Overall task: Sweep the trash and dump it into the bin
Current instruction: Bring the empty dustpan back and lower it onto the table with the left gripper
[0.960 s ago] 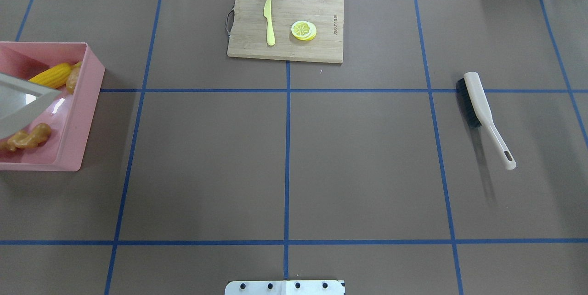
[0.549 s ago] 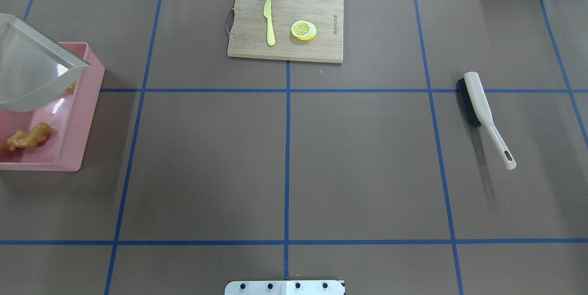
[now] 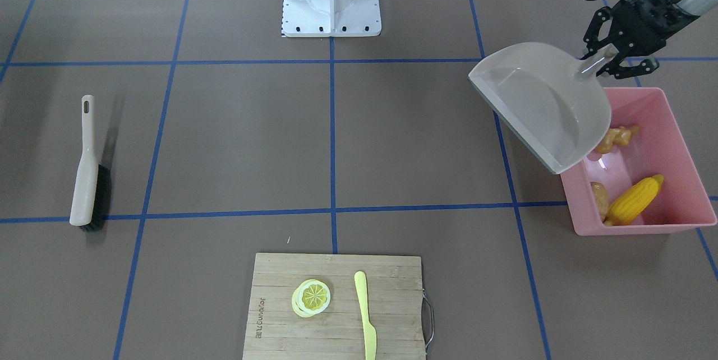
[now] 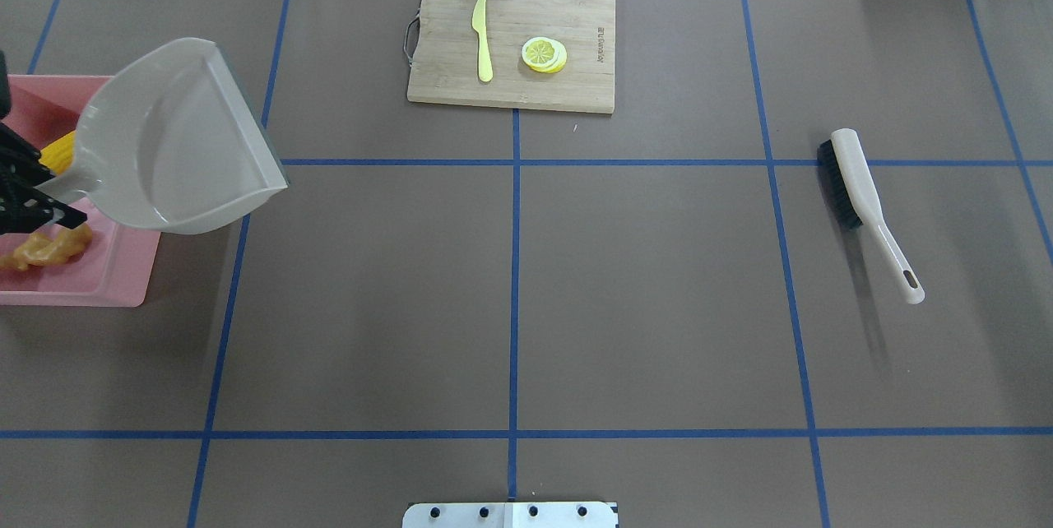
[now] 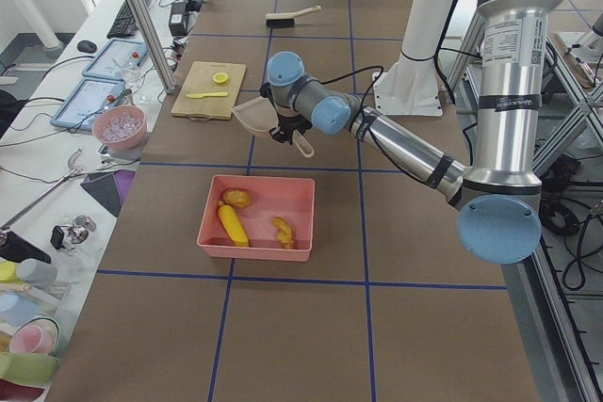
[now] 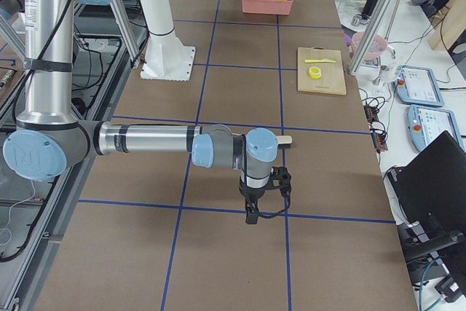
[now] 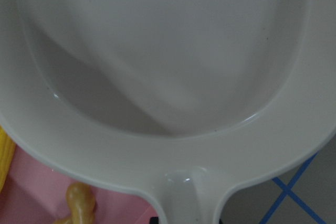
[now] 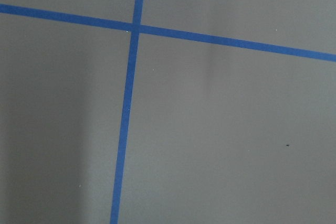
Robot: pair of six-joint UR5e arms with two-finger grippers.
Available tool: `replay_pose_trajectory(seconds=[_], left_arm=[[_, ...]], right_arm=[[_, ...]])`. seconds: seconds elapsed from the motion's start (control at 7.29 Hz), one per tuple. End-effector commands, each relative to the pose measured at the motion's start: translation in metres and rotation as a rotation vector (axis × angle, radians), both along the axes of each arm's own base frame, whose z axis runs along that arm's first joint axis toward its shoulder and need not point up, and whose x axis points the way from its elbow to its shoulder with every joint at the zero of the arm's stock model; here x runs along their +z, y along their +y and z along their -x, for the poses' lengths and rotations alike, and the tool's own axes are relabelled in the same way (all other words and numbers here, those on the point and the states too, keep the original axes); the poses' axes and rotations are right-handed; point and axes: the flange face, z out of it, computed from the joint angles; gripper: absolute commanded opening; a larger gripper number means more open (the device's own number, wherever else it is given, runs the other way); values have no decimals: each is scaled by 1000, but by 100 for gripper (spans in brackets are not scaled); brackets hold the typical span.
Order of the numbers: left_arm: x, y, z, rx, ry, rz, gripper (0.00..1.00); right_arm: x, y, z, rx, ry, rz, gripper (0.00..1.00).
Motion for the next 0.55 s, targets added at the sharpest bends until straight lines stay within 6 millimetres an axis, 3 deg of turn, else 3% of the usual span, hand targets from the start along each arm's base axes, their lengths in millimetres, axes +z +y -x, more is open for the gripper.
replay_pose_trajectory(seconds=[0.0, 0.27, 0.41], left_arm=[[-12, -8, -51, 76, 19, -189, 0], [-9, -24, -81, 175, 9, -288, 0], [-19, -32, -105, 232, -18, -308, 0]], right_arm=[[-2, -2, 0, 4, 0, -3, 100], [-1, -1, 0, 4, -2, 1, 100], [0, -1, 0, 4, -2, 2, 100]])
